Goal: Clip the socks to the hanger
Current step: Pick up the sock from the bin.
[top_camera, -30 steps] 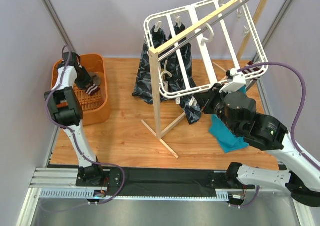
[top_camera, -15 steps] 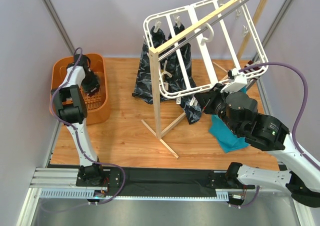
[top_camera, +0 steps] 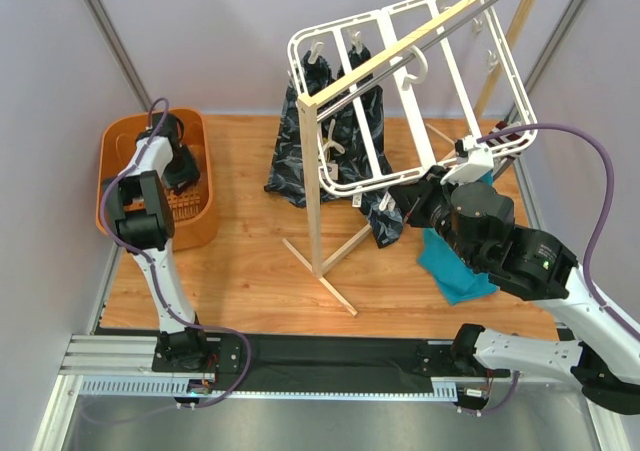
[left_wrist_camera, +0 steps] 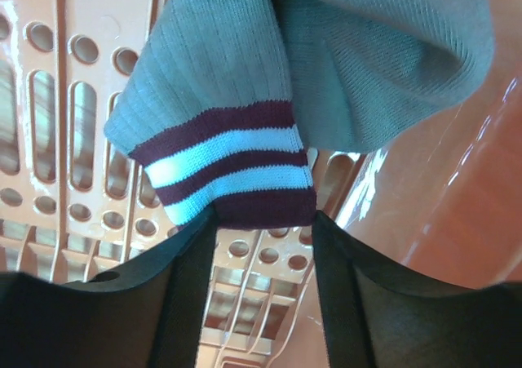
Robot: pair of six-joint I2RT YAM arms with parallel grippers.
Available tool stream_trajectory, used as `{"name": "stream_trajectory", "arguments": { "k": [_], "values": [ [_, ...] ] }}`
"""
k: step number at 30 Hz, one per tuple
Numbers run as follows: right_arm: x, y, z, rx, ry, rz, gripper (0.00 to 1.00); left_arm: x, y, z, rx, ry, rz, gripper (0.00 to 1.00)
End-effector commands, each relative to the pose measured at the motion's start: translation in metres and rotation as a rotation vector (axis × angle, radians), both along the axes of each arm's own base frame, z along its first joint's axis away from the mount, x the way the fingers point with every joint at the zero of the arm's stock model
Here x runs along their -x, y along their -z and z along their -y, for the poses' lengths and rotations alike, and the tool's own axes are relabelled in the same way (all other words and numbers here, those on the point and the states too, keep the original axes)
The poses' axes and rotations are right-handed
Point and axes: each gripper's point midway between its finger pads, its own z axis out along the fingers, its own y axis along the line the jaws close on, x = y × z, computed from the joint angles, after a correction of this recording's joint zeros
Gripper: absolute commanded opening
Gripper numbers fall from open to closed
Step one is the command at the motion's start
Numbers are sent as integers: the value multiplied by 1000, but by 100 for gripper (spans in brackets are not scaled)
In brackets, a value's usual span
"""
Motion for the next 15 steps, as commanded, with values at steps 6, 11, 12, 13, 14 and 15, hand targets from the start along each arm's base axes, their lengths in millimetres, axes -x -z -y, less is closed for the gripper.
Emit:
{"name": "stream_trajectory", "arguments": {
  "k": [6, 11, 12, 13, 14, 15],
  "values": [
    [2, 13, 2, 61, -11, -44, 0, -13, -21, 1, 20, 34, 49, 33],
    [2, 12, 2, 64, -13, -44, 0, -19, -28, 4, 31, 43, 78, 8],
    [2, 13, 2, 65, -13, -45, 0, -20, -36, 4, 27, 44, 96, 0],
    [2, 13, 2, 65, -15, -44, 0, -20, -40, 4, 26, 43, 103, 0],
    [2, 13, 2, 64, -13, -44, 0, -20, -45, 4, 27, 42, 111, 0],
    [2, 13, 2, 65, -16, -43, 0, -21, -58, 5, 26, 43, 138, 0]
  ]
}}
